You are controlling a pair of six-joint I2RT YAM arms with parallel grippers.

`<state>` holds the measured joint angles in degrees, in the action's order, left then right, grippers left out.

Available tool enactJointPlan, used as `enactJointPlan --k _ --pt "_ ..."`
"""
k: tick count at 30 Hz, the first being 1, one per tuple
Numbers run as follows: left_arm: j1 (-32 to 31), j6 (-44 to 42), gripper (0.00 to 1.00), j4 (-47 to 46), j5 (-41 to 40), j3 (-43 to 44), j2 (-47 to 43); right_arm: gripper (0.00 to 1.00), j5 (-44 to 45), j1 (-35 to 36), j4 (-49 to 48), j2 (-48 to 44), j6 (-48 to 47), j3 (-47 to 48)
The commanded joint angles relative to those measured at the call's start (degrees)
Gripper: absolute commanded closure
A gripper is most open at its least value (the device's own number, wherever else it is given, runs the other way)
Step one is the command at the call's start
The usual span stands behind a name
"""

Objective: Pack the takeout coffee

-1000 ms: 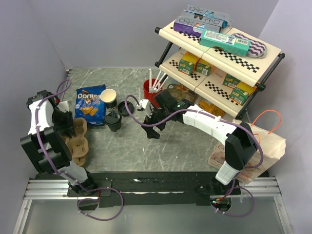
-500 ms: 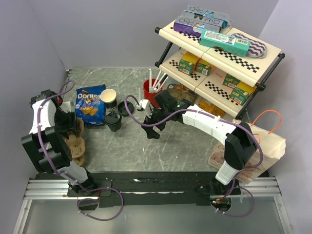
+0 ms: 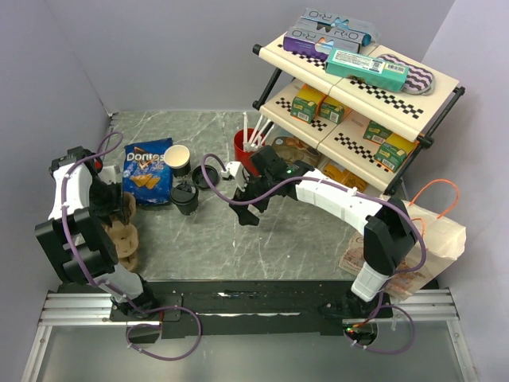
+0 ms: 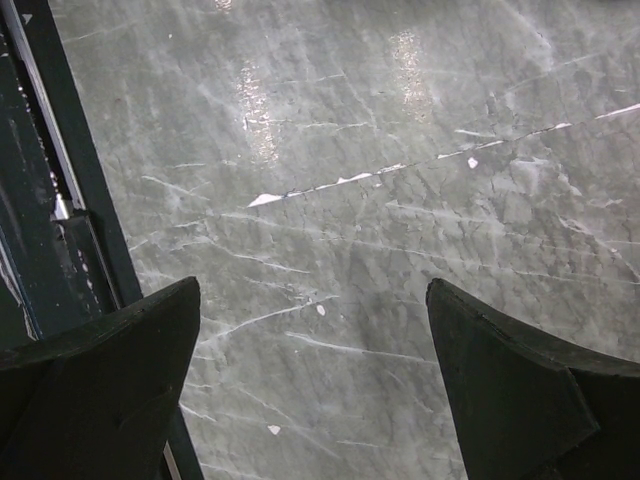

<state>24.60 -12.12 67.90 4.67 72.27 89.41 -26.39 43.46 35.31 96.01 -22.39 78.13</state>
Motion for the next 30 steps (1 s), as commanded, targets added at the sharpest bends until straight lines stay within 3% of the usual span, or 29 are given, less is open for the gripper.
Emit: enactJointPlan --k 1,13,23,27,30 --pt "-0.3 0.8 0.51 -1.1 -1.8 -1.0 -1.1 0.00 -0.3 -0.1 0.0 0.4 -0.5 3.1" --pt "-1.6 0.3 0.47 -0.4 -2.9 -0.4 -2.9 0.00 -0.5 0.0 -0.1 0.3 -0.4 2.7" --pt "-1.6 0.2 0.71 -0.7 -3.7 -1.8 -2.6 0.00 -0.4 0.1 -0.2 0.6 -0.4 3.1" --pt "-1.7 -0.4 0.99 0.5 -3.8 -0.4 -2.9 0.00 -0.2 0.3 -0.2 0.3 -0.4 2.7" --pt "-1.5 -0.7 0.99 3.2 -4.5 3.9 -3.7 0.00 -0.2 0.3 -0.1 0.1 -0.4 2.6"
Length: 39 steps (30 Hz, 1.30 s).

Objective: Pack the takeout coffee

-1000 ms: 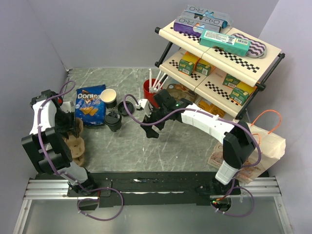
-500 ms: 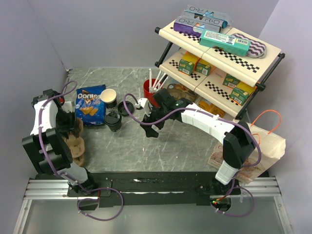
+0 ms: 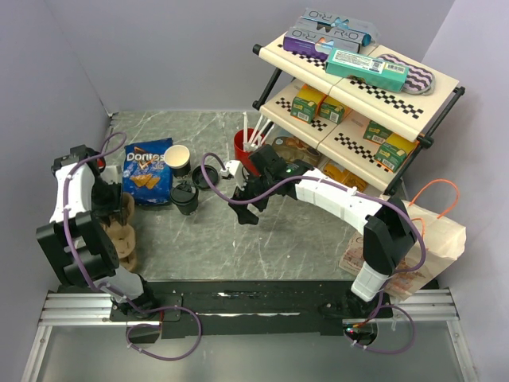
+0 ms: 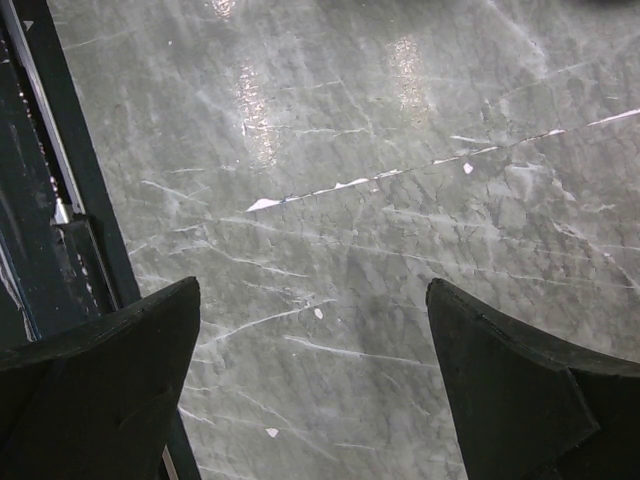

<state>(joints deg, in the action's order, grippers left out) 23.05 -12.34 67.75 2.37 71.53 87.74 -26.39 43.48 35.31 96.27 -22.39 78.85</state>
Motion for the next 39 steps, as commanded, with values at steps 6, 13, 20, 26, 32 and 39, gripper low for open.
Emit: enactJointPlan --k 6,13,20,26,32,39 --pt "2.4 -1.9 0.99 3.9 -5.8 9.8 -4.0 0.00 -0.4 0.4 -0.4 0.0 -0.2 2.0" --pt "8.2 -6.6 0.99 4.1 -3.6 6.0 -3.2 0.00 -0.7 0.4 -0.6 -0.1 -0.2 1.9" --pt "10.2 -7.0 0.99 11.0 -0.3 12.9 0.7 0.00 -1.3 0.4 1.0 -2.4 -0.5 3.9" --pt "9.7 -7.3 0.99 11.0 -2.2 14.3 0.3 0.00 0.9 -2.6 13.6 -9.9 -2.5 16.1" --pt "8.8 -7.4 0.99 11.1 -5.2 18.5 0.8 0.05 10.8 -14.6 27.3 -19.2 -1.0 28.0" --pt "3.9 -5.2 0.99 11.1 -6.7 22.3 0.9 0.15 27.9 -34.1 36.9 -29.4 -9.2 29.8"
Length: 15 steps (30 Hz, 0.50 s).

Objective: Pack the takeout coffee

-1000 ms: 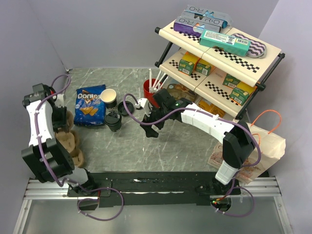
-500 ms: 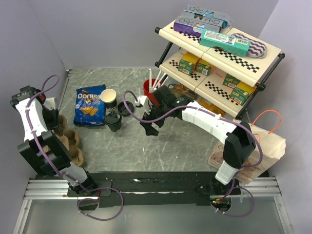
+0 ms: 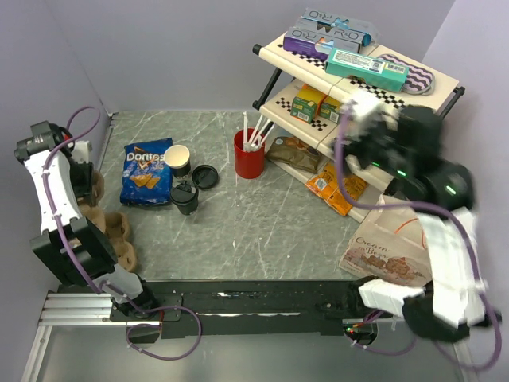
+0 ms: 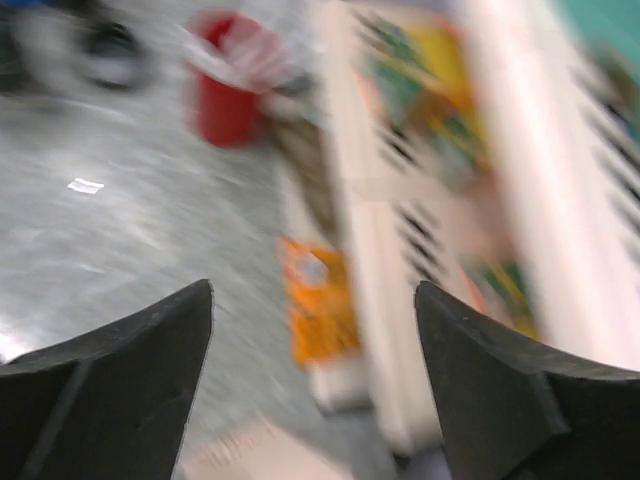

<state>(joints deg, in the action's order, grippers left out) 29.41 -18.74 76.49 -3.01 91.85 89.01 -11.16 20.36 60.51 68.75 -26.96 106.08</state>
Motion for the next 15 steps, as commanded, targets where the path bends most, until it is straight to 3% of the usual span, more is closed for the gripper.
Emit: enactJointPlan --k 1,2,6,8,12,15 --pt "-3.0 1.3 0.99 2.3 -1.3 1.8 -0.2 0.18 11.5 -16.6 13.8 -1.3 -5.7 4.7" --pt "-4.0 1.3 0.99 2.4 -1.4 1.7 0.1 0.20 9.1 -25.5 15.8 -0.9 -8.3 6.9" --pt "-5.0 1.1 0.99 2.3 -1.9 2.8 0.5 0.22 3.5 -39.3 29.6 0.4 -18.9 14.1" --pt "-5.0 1.1 0.99 2.3 -1.6 3.9 1.2 0.20 2.5 -47.5 29.3 -1.3 -24.3 10.4" --pt "-5.0 2.0 0.99 2.3 0.0 5.0 2.1 0.14 -2.9 -57.2 29.7 -4.5 -31.9 1.5" --pt "-5.1 2.3 0.99 2.3 1.5 4.7 2.3 0.09 -6.4 -60.6 29.7 -7.3 -36.8 -6.3"
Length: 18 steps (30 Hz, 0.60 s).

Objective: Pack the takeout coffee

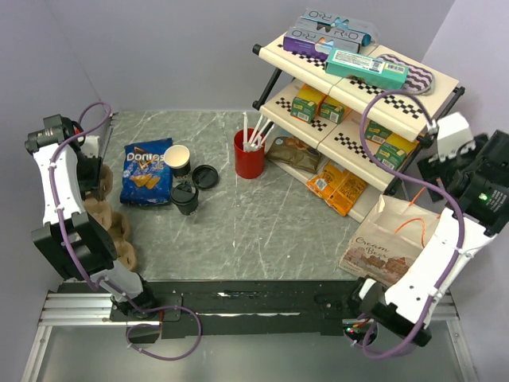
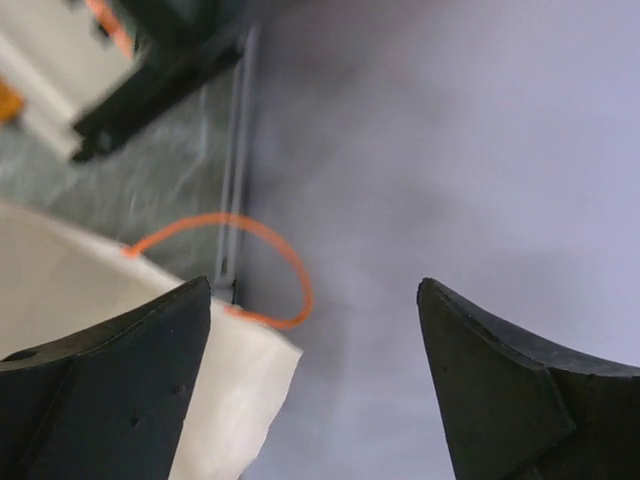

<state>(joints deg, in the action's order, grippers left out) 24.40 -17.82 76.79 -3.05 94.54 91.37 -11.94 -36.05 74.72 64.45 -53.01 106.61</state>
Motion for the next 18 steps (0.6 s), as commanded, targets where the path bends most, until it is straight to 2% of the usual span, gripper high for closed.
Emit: enactJointPlan --k 1,5,12,18 --pt "-0.1 1.5 0.99 2.0 1.8 1.7 0.0 0.08 -6.3 -4.7 15.5 -2.9 -11.5 -8.1" --pt "0.0 1.5 0.99 1.9 1.9 0.3 0.0 0.05 -7.0 -6.0 14.1 -1.9 -16.8 -14.4" --pt "-0.4 1.7 0.99 1.9 0.7 0.6 0.4 0.06 -8.0 -9.2 10.8 1.6 -24.5 -19.2" --pt "-1.0 1.5 0.99 2.0 -0.7 1.4 0.6 0.09 -8.6 -11.2 14.0 0.9 -33.5 -24.4"
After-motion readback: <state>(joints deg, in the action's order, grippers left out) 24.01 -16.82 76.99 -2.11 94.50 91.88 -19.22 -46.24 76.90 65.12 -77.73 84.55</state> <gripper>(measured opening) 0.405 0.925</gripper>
